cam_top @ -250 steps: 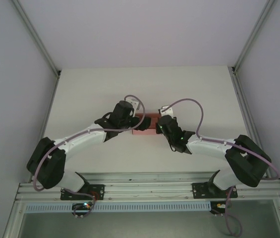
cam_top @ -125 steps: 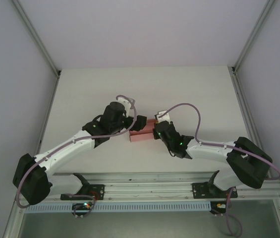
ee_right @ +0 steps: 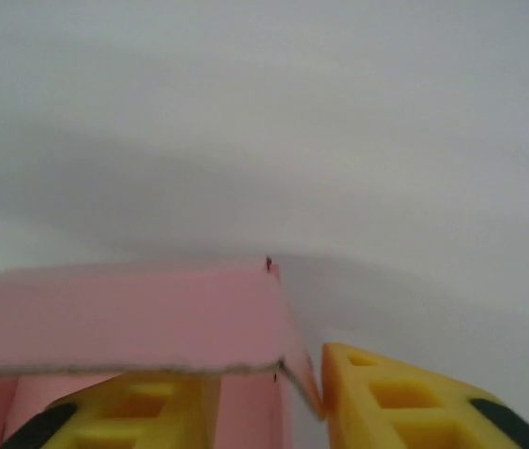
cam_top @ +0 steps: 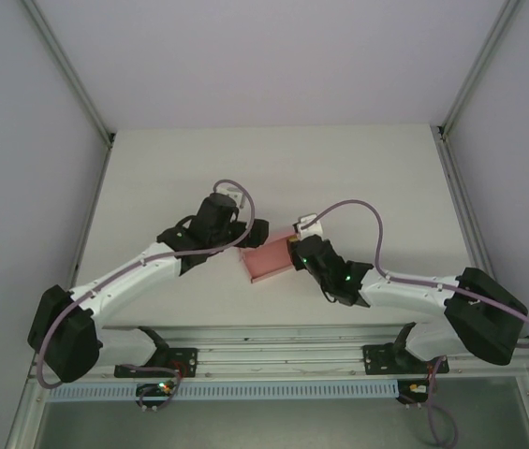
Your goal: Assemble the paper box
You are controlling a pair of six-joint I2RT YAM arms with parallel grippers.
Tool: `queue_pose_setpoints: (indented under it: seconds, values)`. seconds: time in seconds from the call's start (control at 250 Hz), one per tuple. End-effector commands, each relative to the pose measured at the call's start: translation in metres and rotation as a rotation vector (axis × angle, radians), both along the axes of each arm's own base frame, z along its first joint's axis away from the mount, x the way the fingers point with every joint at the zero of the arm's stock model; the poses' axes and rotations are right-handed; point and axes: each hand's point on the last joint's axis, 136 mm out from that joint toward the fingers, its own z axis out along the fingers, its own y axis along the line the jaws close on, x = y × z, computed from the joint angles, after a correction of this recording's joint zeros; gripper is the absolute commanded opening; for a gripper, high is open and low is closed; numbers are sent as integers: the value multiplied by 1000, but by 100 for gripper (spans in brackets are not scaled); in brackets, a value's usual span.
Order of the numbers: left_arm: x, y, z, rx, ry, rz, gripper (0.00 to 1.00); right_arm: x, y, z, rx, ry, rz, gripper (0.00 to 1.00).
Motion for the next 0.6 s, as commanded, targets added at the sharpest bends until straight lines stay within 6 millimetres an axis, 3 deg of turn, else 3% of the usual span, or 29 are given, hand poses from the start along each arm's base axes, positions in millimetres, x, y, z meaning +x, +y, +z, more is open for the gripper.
queue_pose_setpoints:
  seconds: [0.0, 0.224, 0.387, 0.595]
  values:
    - [-10, 7, -26, 31, 83, 2, 100, -17, -3, -7, -25, 42, 21, 43]
    - [-22, 7, -57, 53, 158, -35, 100, -48, -29, -13, -15, 117, 21, 69]
    - [-26, 6, -79, 75, 198, -48, 100, -58, -63, -19, -71, 147, -37, 100]
    - [-27, 5, -98, 87, 238, -49, 96, -50, -88, -8, -15, 170, -99, 100]
